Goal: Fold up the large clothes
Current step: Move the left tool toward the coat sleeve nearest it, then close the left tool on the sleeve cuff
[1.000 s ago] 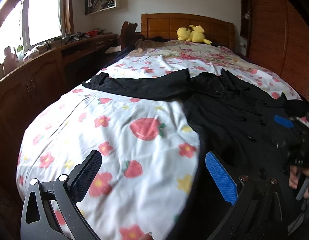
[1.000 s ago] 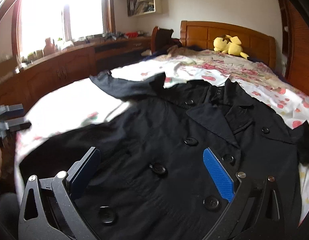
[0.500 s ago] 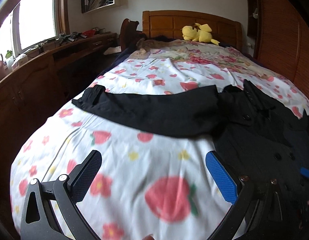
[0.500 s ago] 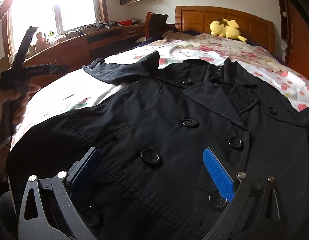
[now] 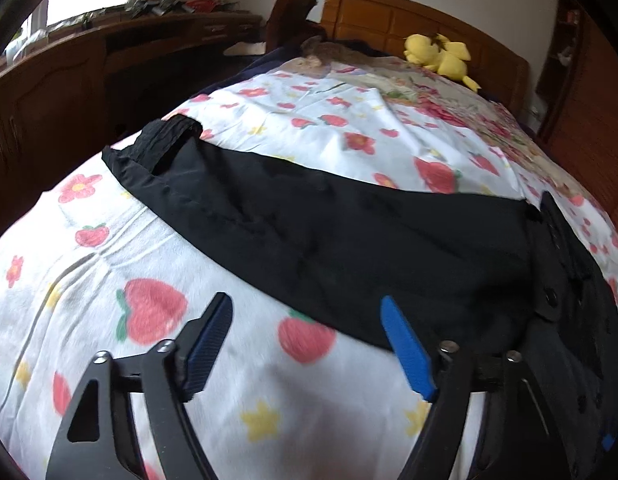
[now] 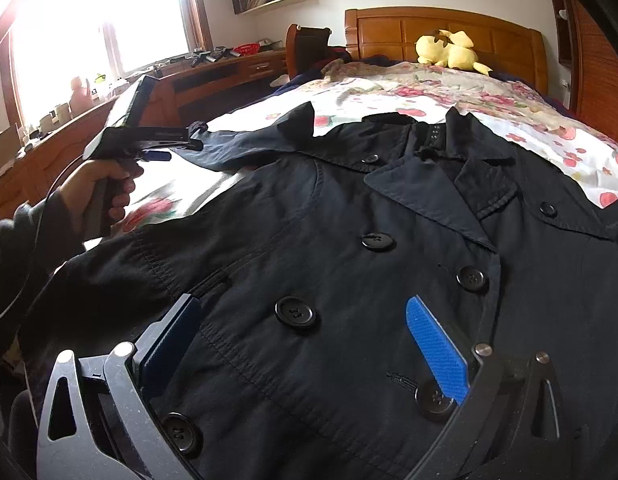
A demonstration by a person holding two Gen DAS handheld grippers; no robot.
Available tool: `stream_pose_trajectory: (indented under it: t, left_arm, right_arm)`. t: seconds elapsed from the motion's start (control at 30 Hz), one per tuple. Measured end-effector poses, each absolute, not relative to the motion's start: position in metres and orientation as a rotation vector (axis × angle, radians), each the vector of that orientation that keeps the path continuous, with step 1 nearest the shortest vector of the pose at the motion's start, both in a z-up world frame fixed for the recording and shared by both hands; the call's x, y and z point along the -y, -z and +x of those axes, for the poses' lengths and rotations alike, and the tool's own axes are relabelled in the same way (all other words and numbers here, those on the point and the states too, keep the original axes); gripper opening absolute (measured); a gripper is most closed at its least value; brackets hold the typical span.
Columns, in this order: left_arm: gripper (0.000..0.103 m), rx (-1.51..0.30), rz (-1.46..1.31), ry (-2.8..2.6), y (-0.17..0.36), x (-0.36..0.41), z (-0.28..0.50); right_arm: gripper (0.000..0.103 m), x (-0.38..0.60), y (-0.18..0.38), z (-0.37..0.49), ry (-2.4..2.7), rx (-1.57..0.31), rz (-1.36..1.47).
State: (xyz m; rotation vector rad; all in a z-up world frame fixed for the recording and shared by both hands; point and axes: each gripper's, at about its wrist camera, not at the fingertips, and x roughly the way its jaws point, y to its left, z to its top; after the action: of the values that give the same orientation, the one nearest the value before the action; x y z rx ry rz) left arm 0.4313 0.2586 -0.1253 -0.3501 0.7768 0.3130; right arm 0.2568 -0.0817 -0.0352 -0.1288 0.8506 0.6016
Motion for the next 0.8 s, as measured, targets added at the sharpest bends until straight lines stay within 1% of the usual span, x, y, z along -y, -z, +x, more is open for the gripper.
stream_pose_trajectory:
  t: [0.07, 0.1, 0.27, 0.4, 0.43, 0.47, 0.5, 0.53, 0.6, 0.8]
  left_arm:
    - [0.067, -0.789, -0.396, -0.325, 0.131, -0.267, 0.442]
    - [0.066, -0.799, -0.425, -0.330, 0.135, -0.275, 0.451]
    - [0.066, -0.821, -0.565, -0.345, 0.153, -0.303, 0.474]
    - [0.065, -0.818, -0.572, -0.354, 0.154, -0.307, 0.481]
    - [0.062, -0.817, -0.571, -0.353, 0.154, -0.306, 0.483]
    - [0.046, -0.819, -0.569, -0.351, 0.154, -0.307, 0.487]
    - [0.016, -0.826, -0.560, -0.363, 0.155, -0.307, 0.491]
    - [0.008, -0.839, -0.548, -0.382, 0.155, -0.305, 0.494]
    - [0.003, -0.828, -0.533, -0.381, 0.147, -0.297, 0.493]
    - [0.002, -0.735, -0.301, -0.358, 0.077, -0.232, 0.495]
  right_arm:
    - [0.103, 0.081, 0.036, 0.256, -0.600, -0.847, -0.138]
    - [0.103, 0.080, 0.036, 0.255, -0.598, -0.845, -0.142]
    - [0.103, 0.081, 0.036, 0.255, -0.598, -0.843, -0.140]
    - [0.103, 0.081, 0.036, 0.255, -0.598, -0.843, -0.135]
    - [0.103, 0.081, 0.036, 0.255, -0.598, -0.843, -0.135]
    - [0.103, 0.081, 0.036, 0.255, -0.598, -0.843, -0.135]
    - [0.103, 0.081, 0.036, 0.255, -0.598, -0.843, -0.135]
    - [0.103, 0.081, 0.036, 0.255, -0.597, -0.844, -0.136]
    - [0.103, 0.081, 0.036, 0.254, -0.597, -0.844, -0.139]
    - [0.103, 0.082, 0.034, 0.253, -0.592, -0.834, -0.139]
